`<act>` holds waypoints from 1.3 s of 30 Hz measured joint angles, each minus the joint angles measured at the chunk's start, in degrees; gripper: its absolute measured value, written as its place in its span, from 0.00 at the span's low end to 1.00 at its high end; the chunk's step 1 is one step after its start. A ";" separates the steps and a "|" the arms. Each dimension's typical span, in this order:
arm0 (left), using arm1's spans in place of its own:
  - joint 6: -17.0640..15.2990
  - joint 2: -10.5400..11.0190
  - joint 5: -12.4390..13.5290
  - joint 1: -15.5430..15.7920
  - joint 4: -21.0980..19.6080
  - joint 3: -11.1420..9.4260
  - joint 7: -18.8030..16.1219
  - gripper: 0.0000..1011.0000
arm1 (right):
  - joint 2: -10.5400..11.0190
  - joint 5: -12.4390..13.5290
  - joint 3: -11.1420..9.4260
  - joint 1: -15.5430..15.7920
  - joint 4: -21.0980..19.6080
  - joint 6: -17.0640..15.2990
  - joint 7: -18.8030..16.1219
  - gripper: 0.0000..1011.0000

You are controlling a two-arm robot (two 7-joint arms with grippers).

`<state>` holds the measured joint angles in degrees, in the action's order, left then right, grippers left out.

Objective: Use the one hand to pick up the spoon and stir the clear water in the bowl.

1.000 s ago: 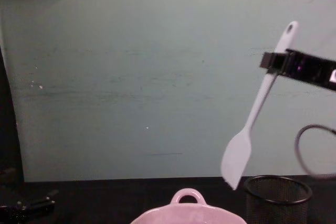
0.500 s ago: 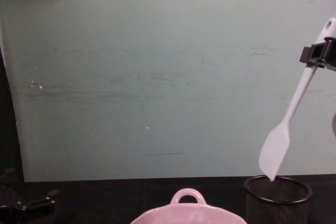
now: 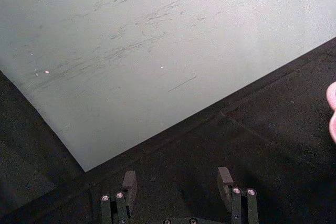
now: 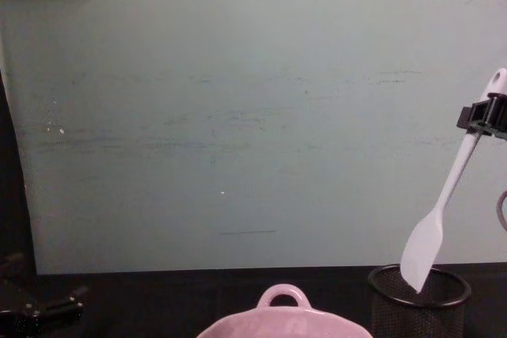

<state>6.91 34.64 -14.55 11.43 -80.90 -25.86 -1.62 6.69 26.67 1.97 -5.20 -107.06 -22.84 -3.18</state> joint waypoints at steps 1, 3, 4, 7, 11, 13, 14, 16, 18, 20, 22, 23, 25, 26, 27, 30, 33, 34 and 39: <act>0.00 0.00 0.00 0.00 0.00 0.00 0.00 1.00 | -0.01 0.13 0.00 -0.20 0.33 0.00 0.13 0.11; 0.00 0.00 0.00 0.00 0.00 0.00 0.00 1.00 | -0.07 0.61 -0.01 -0.72 1.34 -0.05 0.55 0.11; 0.00 0.00 0.00 0.00 0.00 0.00 0.00 1.00 | -0.09 0.80 -0.01 -0.91 1.71 -0.07 0.72 0.11; 0.00 0.00 0.00 0.00 0.00 0.00 0.00 1.00 | -0.16 1.54 0.00 -1.75 3.18 -0.10 1.31 0.11; 0.00 0.00 0.00 0.00 0.00 0.00 0.00 1.00 | -0.17 2.19 0.23 -2.34 4.44 -0.14 1.81 0.11; 0.00 0.00 0.00 0.00 0.00 0.00 0.00 1.00 | -0.17 2.43 0.31 -2.52 4.85 -0.16 2.03 0.11; 0.00 0.00 0.00 0.00 0.00 0.00 0.00 1.00 | -0.19 2.75 0.39 -2.66 5.33 -0.20 2.19 0.11; 0.00 0.00 0.00 0.00 0.00 0.00 0.00 1.00 | -0.22 3.13 0.43 -2.76 5.82 -0.21 2.29 0.11; 0.00 0.00 0.00 0.00 0.00 0.00 0.00 1.00 | -0.24 3.71 0.44 -2.86 6.40 -0.24 2.48 0.11; 0.00 0.00 0.00 0.00 0.00 0.00 0.00 1.00 | -0.22 4.36 0.49 -2.88 7.04 -0.27 2.51 0.11; 0.00 0.00 0.00 0.00 0.00 0.00 0.00 1.00 | -0.21 4.90 0.52 -2.83 7.59 -0.18 2.54 0.11; 0.00 0.00 0.00 0.00 0.00 0.00 0.00 1.00 | -0.21 5.05 0.53 -2.77 7.76 -0.10 2.59 0.11; 0.00 0.00 0.00 0.00 0.00 0.00 0.00 1.00 | -0.22 5.38 0.55 -2.63 8.10 0.11 2.67 0.11; 0.00 0.00 0.00 0.00 0.00 0.00 0.00 1.00 | -0.21 5.62 0.59 -2.48 8.43 0.32 2.82 0.11; 0.00 0.00 0.00 0.00 0.00 0.00 0.00 1.00 | -0.21 5.75 0.63 -2.39 8.57 0.43 2.93 0.11; 0.00 0.00 0.00 0.00 0.00 0.00 0.00 1.00 | -0.09 6.15 0.81 -2.05 8.97 0.85 3.13 0.11; 0.00 0.00 0.00 0.00 0.00 0.00 0.00 1.00 | -0.02 6.46 0.98 -1.73 9.15 1.11 3.29 0.11; 0.00 0.00 0.00 0.00 0.00 0.00 0.00 1.00 | 0.06 6.71 1.07 -1.50 9.23 1.25 3.42 0.11; 0.00 0.00 0.00 0.00 0.00 0.00 0.00 1.00 | 0.10 7.40 1.26 -0.79 9.25 1.70 3.99 0.11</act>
<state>6.91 34.65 -14.55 11.43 -80.90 -25.86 -1.62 6.79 34.07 3.23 -5.98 -97.81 -21.14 0.81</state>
